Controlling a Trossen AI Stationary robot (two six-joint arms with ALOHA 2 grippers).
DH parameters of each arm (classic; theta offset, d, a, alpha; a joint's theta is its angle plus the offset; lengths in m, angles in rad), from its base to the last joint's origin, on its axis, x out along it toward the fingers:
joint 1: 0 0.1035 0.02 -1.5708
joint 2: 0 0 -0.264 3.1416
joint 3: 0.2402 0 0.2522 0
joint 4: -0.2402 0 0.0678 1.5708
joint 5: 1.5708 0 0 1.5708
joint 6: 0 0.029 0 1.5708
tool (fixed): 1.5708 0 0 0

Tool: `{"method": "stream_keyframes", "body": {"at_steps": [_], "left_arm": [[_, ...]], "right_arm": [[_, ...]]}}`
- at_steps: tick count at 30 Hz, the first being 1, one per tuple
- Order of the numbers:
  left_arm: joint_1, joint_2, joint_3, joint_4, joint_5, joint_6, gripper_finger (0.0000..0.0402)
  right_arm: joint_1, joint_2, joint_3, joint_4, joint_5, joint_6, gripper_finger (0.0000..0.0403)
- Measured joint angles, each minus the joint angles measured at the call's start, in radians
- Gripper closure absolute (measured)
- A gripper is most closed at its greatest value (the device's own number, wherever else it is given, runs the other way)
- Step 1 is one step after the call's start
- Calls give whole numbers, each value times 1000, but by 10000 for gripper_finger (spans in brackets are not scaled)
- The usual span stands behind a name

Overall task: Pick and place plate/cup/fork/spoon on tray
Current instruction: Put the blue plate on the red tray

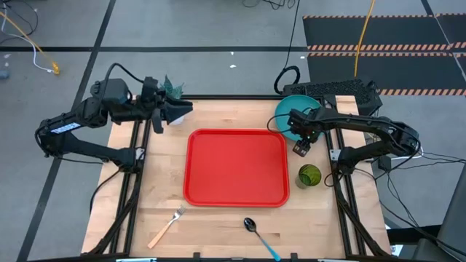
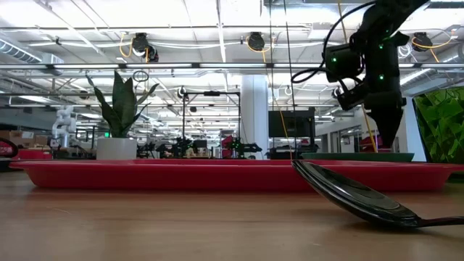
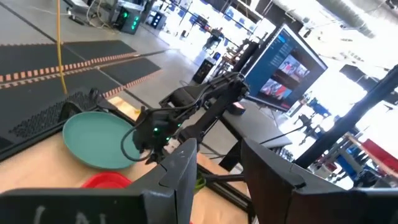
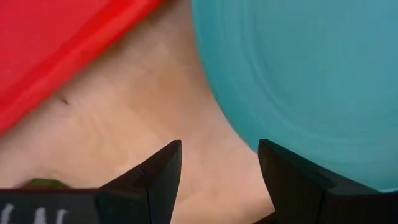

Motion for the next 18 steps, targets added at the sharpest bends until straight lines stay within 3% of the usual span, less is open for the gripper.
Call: {"method": "stream_keyframes", "body": {"at_steps": [8,11,18], "left_arm": [[-1,0,0,-4,0,-56,272],[-1,0,0,-4,0,-66,272],[-1,0,0,-5,2,-73,272]], "right_arm": [[-1,9,-16,54,25,-69,204],[-1,26,-17,58,70,-71,217],[-2,78,-17,69,66,-73,251]]}}
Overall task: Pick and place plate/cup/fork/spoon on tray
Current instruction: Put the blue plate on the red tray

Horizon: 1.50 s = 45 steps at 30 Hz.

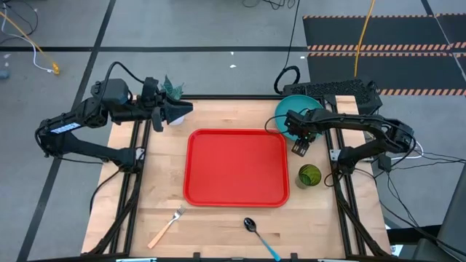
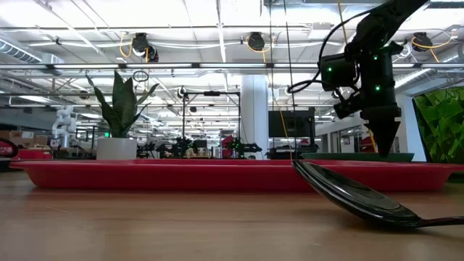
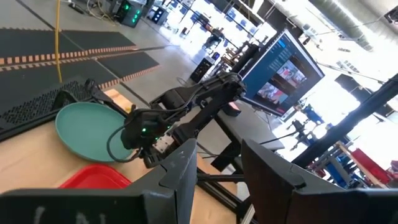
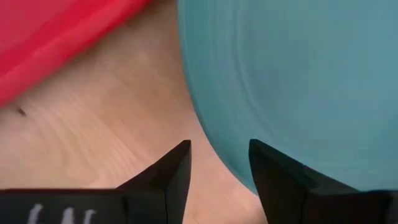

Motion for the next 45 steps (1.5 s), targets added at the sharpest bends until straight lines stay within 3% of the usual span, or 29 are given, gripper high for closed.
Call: {"method": "stream_keyframes", "body": {"at_steps": [6,14,22,30,38,45], "left_arm": [[0,0,0,-20,0,0,272],[0,0,0,-72,0,-6,272],[0,0,0,-71,0,-7,272],[0,0,0,-73,6,12,272],[0,0,0,-97,7,45,272],[2,4,0,-130,-2,58,272]], "right_arm": [[0,28,0,-1,2,4,286],[2,23,1,-17,3,20,392],[1,16,0,-100,6,75,400],[3,-75,26,-179,1,105,402],[79,-170,267,-246,1,88,402],[200,-69,605,-314,25,81,402]]}}
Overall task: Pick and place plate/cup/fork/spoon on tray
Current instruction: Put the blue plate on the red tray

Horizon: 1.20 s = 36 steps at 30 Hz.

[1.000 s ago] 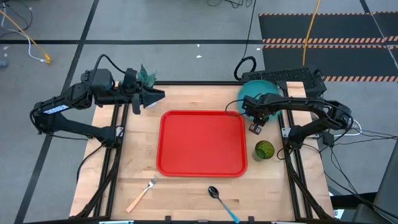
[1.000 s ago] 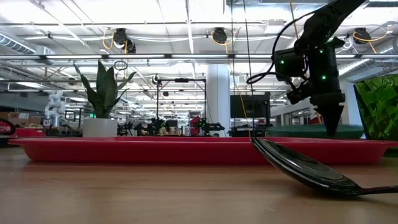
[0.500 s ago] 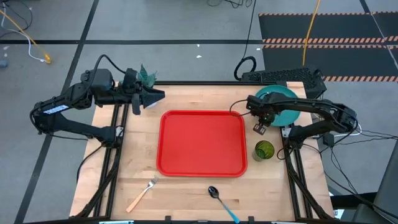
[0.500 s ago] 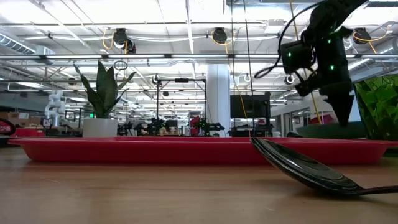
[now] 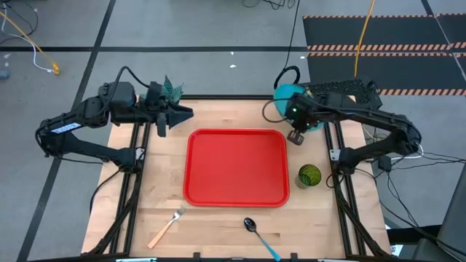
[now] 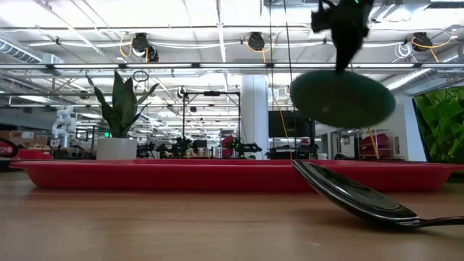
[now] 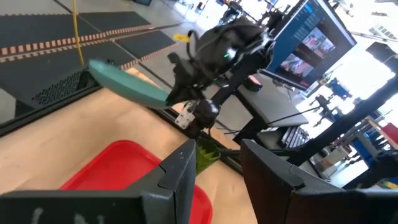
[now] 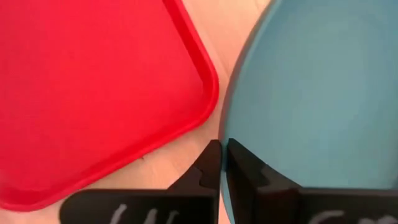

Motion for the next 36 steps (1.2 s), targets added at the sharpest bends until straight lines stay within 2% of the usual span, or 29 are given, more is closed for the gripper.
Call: {"method": "stream_keyframes", "body": {"at_steps": [5,8,15,21,26,30,36], "left_arm": [[0,0,0,1,-1,8,272],[0,0,0,-3,-6,11,272],[23,0,0,-63,-20,2,272],[51,0,0,-75,-20,32,272],[75,0,0,-75,-20,77,272],[86,0,0,-74,-19,100,272],[86,0,0,-73,3,73,272]], "right_arm": [[135,139,201,0,-76,-26,403],[227,248,307,0,-84,-25,403],[367,491,487,-13,-104,95,403],[434,593,519,62,-180,267,403],[484,629,519,145,-183,418,403],[512,637,520,266,-188,487,403],[517,651,501,337,-186,546,403]]}}
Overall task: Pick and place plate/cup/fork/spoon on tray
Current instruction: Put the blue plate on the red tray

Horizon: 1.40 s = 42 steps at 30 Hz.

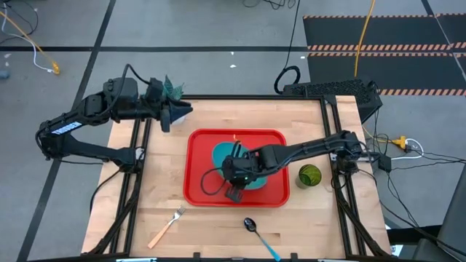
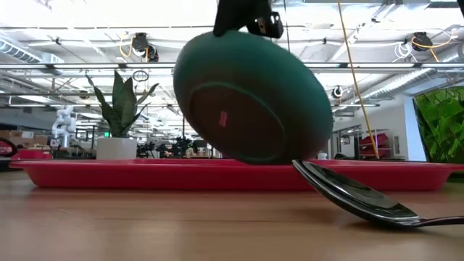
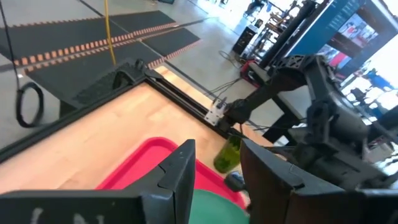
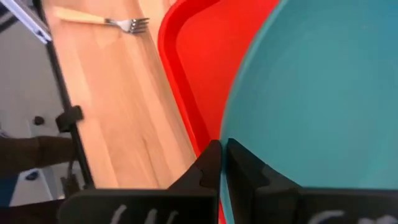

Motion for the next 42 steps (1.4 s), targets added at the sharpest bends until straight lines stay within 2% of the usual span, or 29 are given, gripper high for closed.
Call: {"method": "stream_keyframes", "body": {"at_steps": [3,8,13,19,22,28,34,42], "left_arm": [[-14,0,0,0,6,-32,272],[-45,-3,0,0,8,-61,272],[-68,-3,0,2,8,-95,272],[-97,-3,0,2,7,-124,272],[-119,-4,0,1,7,-127,272],[-188,-4,0,-8,7,-136,272],[-287,-4,0,-75,7,-152,272],[-374,-2,-1,-83,-50,-177,272]], "right_arm": [[-3,2,-34,19,-17,-6,403],[-7,2,-106,160,-108,6,391],[-8,0,-135,280,-125,10,345],[-29,0,-138,284,-82,16,287],[-39,-3,-138,236,-46,36,271],[-76,-45,-138,9,85,109,267],[-110,-87,-140,-129,101,106,267],[-177,-84,-309,-80,78,77,268]]}}
